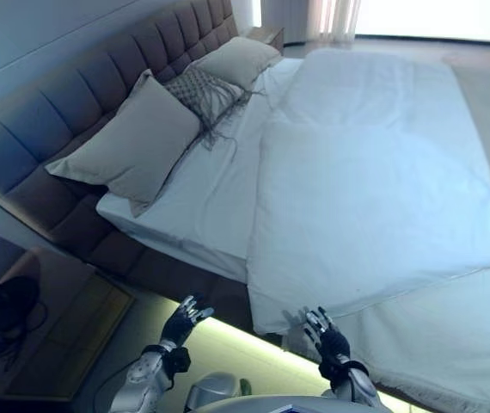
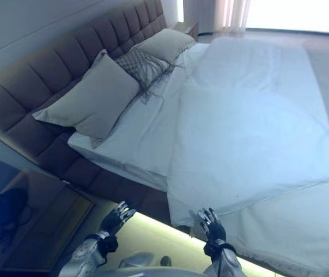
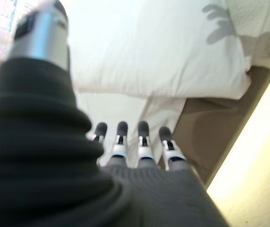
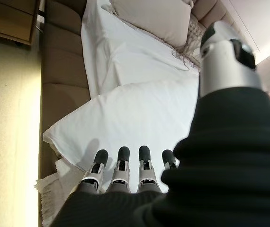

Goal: Make the bed neatly

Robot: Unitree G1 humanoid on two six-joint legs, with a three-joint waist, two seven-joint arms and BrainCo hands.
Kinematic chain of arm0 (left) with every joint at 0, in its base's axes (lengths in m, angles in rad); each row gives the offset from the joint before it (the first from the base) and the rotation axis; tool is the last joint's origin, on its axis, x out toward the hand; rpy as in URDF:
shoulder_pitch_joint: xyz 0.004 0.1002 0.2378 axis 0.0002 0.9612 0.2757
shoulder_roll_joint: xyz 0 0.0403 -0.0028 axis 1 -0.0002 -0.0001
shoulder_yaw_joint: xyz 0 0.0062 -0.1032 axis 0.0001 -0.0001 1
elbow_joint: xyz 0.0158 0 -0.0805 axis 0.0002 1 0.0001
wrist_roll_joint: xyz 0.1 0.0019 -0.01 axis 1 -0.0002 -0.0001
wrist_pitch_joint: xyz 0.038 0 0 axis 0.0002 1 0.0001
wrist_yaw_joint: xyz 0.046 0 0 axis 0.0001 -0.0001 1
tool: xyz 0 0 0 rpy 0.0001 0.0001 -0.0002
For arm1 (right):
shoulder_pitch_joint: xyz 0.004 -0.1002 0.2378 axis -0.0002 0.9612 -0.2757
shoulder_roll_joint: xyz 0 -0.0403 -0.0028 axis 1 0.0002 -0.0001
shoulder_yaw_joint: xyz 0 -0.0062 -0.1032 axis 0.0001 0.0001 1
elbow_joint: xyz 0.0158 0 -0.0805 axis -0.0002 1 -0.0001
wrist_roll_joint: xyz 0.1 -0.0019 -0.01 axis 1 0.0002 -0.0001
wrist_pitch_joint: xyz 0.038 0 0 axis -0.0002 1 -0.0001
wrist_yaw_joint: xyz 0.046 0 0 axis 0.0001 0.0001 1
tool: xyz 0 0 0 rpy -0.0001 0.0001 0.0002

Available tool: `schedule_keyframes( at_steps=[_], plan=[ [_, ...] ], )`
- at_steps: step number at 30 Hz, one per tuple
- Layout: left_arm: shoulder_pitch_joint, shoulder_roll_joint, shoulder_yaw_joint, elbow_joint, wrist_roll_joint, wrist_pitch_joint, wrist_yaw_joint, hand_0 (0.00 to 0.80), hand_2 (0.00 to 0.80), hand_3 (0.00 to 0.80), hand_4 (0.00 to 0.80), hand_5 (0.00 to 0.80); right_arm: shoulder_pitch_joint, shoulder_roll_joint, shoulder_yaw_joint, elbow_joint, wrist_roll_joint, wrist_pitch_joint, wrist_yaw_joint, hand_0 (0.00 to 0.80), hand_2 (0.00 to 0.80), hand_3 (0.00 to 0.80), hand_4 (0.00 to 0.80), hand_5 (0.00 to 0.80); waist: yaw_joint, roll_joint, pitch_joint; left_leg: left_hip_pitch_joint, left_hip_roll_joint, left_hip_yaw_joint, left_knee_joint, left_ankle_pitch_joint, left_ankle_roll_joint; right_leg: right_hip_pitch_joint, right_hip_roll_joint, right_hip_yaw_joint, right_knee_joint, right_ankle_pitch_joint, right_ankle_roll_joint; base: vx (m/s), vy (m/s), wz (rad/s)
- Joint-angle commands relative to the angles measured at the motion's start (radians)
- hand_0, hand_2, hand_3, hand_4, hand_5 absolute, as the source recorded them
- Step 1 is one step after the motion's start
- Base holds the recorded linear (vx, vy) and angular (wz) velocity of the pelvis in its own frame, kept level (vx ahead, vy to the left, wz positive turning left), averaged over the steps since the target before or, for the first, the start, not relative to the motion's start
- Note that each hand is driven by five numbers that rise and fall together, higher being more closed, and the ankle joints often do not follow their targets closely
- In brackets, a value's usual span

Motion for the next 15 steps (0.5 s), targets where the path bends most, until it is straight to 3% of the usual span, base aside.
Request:
schedule_keyframes(
  at_steps=[1,3,6,8,9,11,13,15],
  plan=[
    [-0.075,0.004,0.003,-0.048,-0.058,-0.056,0.049,0.0,0.0,0.0,0.0,0.0,-0.046,-0.028,-0.039,0.02,0.035,-0.078,0.037,0.0,0.0,0.0,0.0,0.0,0.008,-0.005,0.031,-0.071,-0.029,-0.041,-0.036,0.126,0.047,0.039,0.071,-0.008,-0.227,0.22,0.076,-0.005,-0.156,-0.27],
    [-0.087,0.0,0.01,-0.041,-0.071,-0.065,0.06,0.0,0.0,0.0,0.0,0.0,-0.08,-0.044,-0.067,0.052,0.059,-0.083,0.057,0.0,0.0,0.0,0.0,0.0,0.003,-0.009,0.054,-0.081,-0.025,-0.037,-0.026,0.111,0.047,0.0,0.082,0.01,-0.229,0.239,0.086,-0.009,-0.13,0.0],
    [-0.051,-0.007,0.037,-0.037,-0.051,-0.074,0.051,0.0,0.0,0.0,0.0,0.0,-0.09,-0.053,-0.098,0.06,0.113,-0.071,0.071,0.0,0.0,0.0,0.0,0.0,0.02,-0.019,0.066,-0.107,-0.007,-0.021,0.01,0.105,0.032,0.02,0.099,-0.017,-0.252,0.225,0.096,0.041,-0.193,0.26],
    [-0.034,-0.005,0.048,-0.055,-0.031,-0.056,0.032,0.0,0.0,0.0,0.0,0.0,-0.091,-0.059,-0.122,0.062,0.156,-0.055,0.08,0.0,0.0,0.0,0.0,0.0,0.024,-0.036,0.082,-0.148,0.01,0.02,0.117,0.064,0.02,0.036,0.089,-0.044,-0.257,0.211,0.094,0.06,-0.163,0.2],
    [-0.029,-0.004,0.049,-0.056,-0.027,-0.05,0.024,0.0,0.0,0.0,0.0,0.0,-0.093,-0.065,-0.127,0.068,0.159,-0.054,0.08,0.0,0.0,0.0,0.0,0.0,0.024,-0.036,0.085,-0.162,0.023,0.02,0.141,0.061,0.015,0.038,0.087,-0.051,-0.253,0.208,0.092,0.068,-0.036,0.44],
    [-0.002,-0.009,0.046,-0.052,-0.022,-0.044,0.006,0.0,0.0,0.0,0.0,0.0,-0.118,-0.09,-0.136,0.089,0.169,-0.042,0.059,0.0,0.0,0.0,0.0,0.0,0.047,-0.021,0.089,-0.167,0.065,-0.041,0.114,0.089,-0.01,0.046,0.086,-0.067,-0.228,0.187,0.086,0.088,0.073,0.54],
    [0.025,-0.002,0.048,-0.072,-0.018,-0.043,-0.008,0.0,0.0,0.0,0.0,0.0,-0.124,-0.091,-0.156,0.11,0.196,-0.049,0.104,0.0,0.0,0.0,0.0,0.0,0.059,-0.014,0.087,-0.144,0.067,-0.057,0.069,0.105,-0.012,0.063,0.083,-0.062,-0.229,0.176,0.093,0.17,0.146,0.23],
    [0.035,0.006,0.053,-0.085,-0.008,-0.044,-0.019,0.0,0.0,0.0,0.0,0.0,-0.128,-0.087,-0.171,0.116,0.203,-0.058,0.11,0.0,0.0,0.0,0.0,0.0,0.068,-0.01,0.079,-0.133,0.056,-0.065,0.039,0.108,-0.001,0.05,0.053,-0.058,-0.203,0.196,0.104,0.154,0.179,-0.01]
  ],
)
